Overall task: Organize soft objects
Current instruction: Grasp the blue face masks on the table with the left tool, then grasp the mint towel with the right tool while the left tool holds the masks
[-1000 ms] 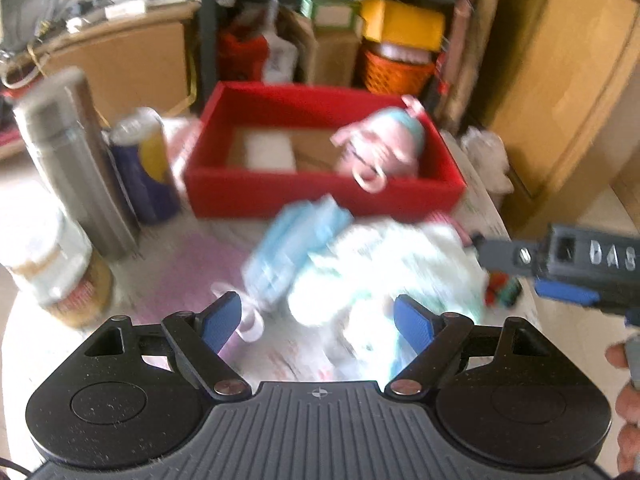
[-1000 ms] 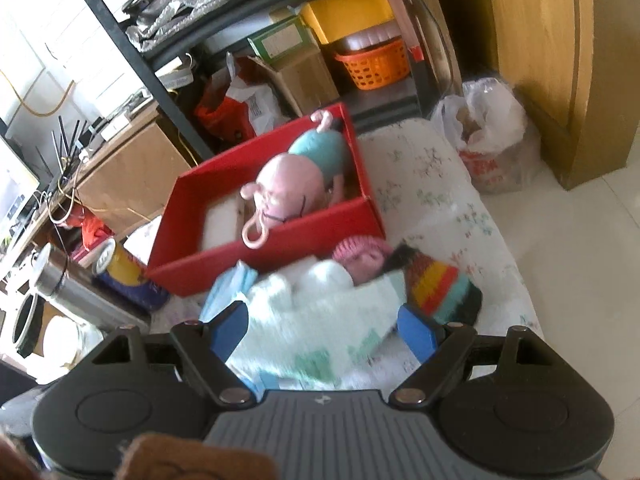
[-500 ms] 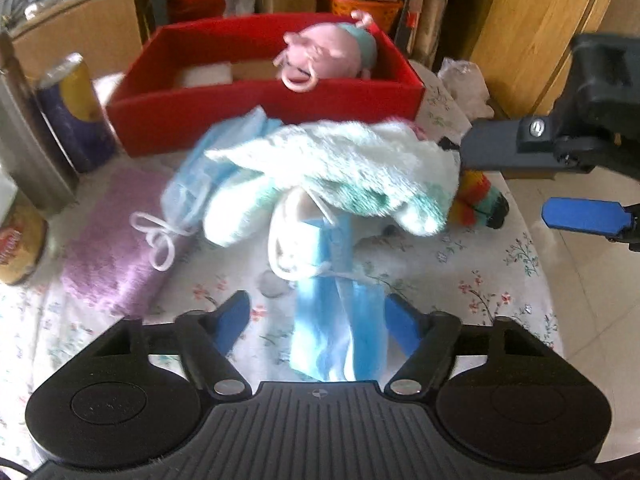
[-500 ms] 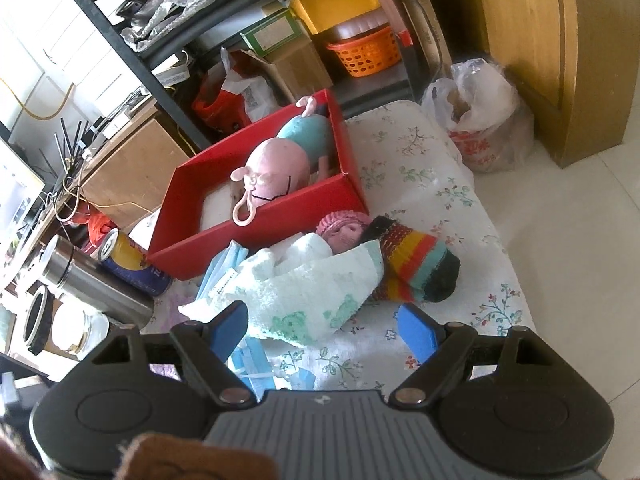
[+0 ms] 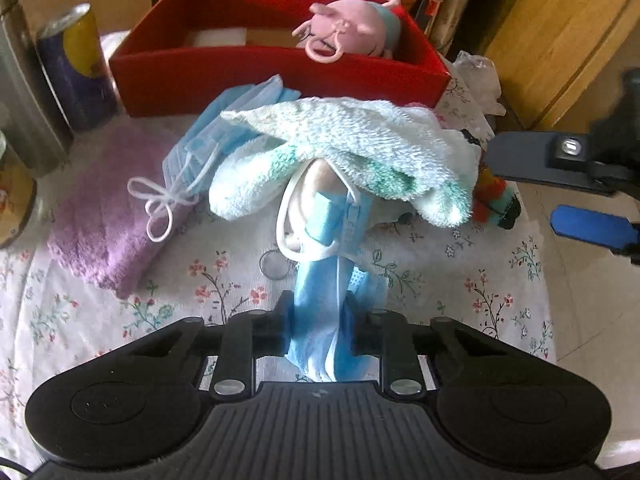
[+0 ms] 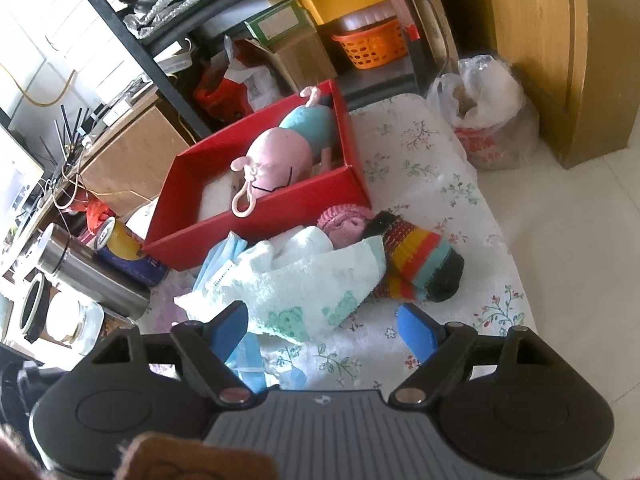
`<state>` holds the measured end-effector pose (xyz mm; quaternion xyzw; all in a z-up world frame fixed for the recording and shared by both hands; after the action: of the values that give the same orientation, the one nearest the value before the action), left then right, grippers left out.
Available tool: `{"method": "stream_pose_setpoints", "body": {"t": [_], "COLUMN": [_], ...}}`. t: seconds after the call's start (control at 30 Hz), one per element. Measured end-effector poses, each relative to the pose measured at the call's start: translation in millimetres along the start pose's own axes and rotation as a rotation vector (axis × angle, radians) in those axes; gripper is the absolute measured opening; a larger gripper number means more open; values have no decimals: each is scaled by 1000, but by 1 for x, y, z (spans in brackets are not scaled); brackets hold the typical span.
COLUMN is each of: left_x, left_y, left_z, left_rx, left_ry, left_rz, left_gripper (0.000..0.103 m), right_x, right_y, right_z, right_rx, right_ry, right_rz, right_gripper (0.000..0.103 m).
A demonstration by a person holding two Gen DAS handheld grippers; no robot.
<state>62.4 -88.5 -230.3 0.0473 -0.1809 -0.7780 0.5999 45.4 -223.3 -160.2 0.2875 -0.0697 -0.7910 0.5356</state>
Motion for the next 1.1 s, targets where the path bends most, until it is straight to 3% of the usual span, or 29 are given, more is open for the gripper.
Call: {"method": "stream_pose_setpoints", "body": {"t": [0.3, 0.5, 0.7, 0.8, 0.87, 0.97, 1.1], "left_x": [-19, -40, -50, -52, -54, -51, -46], "left_y": [-3, -3, -8, -7, -7, -6, -7], "left_z": [38, 57, 58, 58, 59, 58, 59], "left_rx": [18, 41, 27, 29, 31, 31, 30], "left_ry": [-60, -81, -86, -91, -91, -93, -97], "left_rz": [22, 61, 60, 60, 68, 65, 54], "left_gripper": [16, 16, 17, 17, 17, 18, 18], "right_x": [-14, -29, -27, -25, -26, -29, -30], "right_y": [13, 2, -1, -6, -9, -12, -13], "right_z": [-7, -32, -63, -72, -74, -69, -61], "right_rx": [-11, -81, -128, -170, -200, -211, -210], "right_ry": [28, 47, 42, 106, 168, 239, 273], "right_rz": [-21, -22, -108, -175, -211, -234, -225], "right_gripper": [61, 61, 61, 49, 29, 9, 0]}}
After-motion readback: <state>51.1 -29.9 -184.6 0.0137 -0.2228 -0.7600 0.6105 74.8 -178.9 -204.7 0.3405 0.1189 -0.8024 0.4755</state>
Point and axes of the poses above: each gripper's, at about its wrist camera, not at the fingertips, and z roughly against the way its jaws point, x to its right, y to its top, the point moved 10 cm from there along -z, roughly the way its jaws point, and after that the axes turned 5 degrees about -x, right-handed, at the moved point
